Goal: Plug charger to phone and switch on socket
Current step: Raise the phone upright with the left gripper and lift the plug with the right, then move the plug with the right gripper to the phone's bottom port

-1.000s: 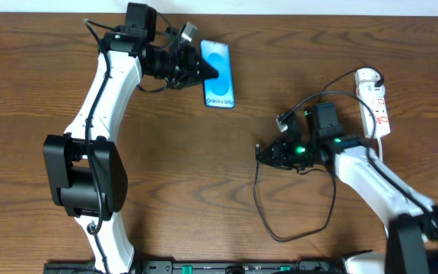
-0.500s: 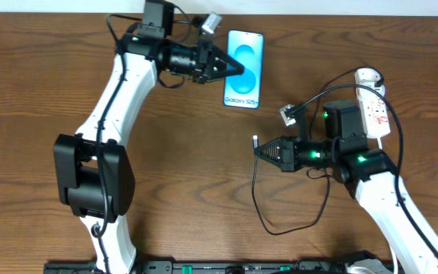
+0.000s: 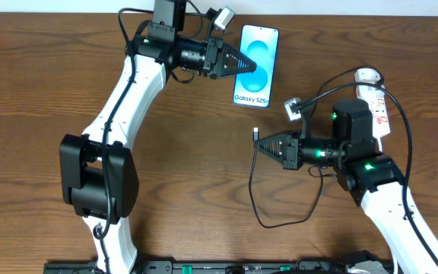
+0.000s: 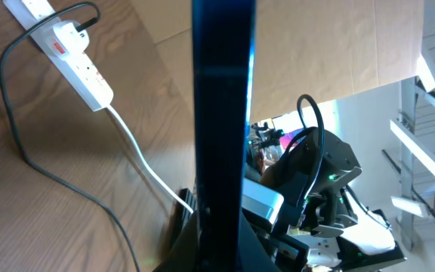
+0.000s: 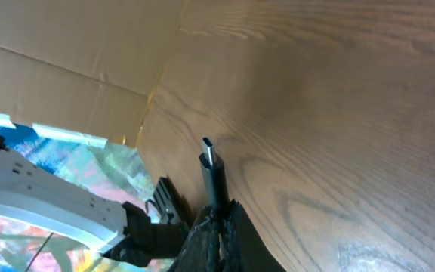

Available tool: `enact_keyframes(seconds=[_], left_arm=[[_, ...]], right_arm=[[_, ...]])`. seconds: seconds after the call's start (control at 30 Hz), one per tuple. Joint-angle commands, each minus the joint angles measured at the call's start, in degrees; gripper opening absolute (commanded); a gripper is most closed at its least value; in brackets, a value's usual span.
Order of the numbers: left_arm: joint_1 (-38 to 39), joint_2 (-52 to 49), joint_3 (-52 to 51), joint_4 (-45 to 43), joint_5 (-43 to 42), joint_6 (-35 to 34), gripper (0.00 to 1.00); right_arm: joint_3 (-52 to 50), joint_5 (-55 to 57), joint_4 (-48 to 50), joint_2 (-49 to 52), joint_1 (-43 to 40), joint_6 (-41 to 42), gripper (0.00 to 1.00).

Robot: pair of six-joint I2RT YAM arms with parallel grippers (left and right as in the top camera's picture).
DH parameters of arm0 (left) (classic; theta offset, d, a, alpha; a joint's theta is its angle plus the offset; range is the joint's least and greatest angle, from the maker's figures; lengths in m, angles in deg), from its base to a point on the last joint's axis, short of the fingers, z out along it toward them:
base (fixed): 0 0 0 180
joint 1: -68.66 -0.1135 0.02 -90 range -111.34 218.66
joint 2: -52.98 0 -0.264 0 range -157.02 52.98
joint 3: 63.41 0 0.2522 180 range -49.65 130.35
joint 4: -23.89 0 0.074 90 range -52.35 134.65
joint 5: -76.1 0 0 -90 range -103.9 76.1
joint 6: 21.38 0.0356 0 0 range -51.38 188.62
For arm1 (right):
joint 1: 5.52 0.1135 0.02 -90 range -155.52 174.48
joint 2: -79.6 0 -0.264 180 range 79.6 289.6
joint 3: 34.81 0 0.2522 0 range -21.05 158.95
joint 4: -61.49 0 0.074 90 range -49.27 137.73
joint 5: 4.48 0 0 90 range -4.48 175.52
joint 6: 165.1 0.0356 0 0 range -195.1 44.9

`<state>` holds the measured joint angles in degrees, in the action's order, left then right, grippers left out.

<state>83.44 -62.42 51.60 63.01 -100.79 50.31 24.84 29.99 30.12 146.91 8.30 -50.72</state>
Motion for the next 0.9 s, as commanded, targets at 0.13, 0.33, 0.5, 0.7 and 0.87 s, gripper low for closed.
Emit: enact_keyframes(seconds=[0.13, 0.33, 0.5, 0.7, 0.87], left_arm=[[-0.17, 2.05, 0.24, -0.9, -3.15, -4.44, 0.07], [-0.17, 2.14, 0.24, -4.37, -3.13, -8.41, 0.07], [0.2, 2.4, 0.24, -8.5, -3.15, -11.02, 0.07], [1.44, 2.43, 0.24, -10.32, -3.1, -11.21, 0.07], [1.42, 2.43, 0.24, -10.84, -3.1, -12.0, 0.07]], right_arm=[[-0.09, 0.13, 5.62, -0.76, -0.35, 8.76, 0.01], [-0.09, 3.06, 6.29, -0.74, -0.33, 12.57, 0.01], [-0.09, 3.06, 7.74, -0.7, -0.33, 15.28, 0.01], [-0.09, 2.84, 10.45, -0.66, -0.28, 18.49, 0.01], [-0.09, 2.58, 11.65, -0.66, -0.28, 18.93, 0.01]])
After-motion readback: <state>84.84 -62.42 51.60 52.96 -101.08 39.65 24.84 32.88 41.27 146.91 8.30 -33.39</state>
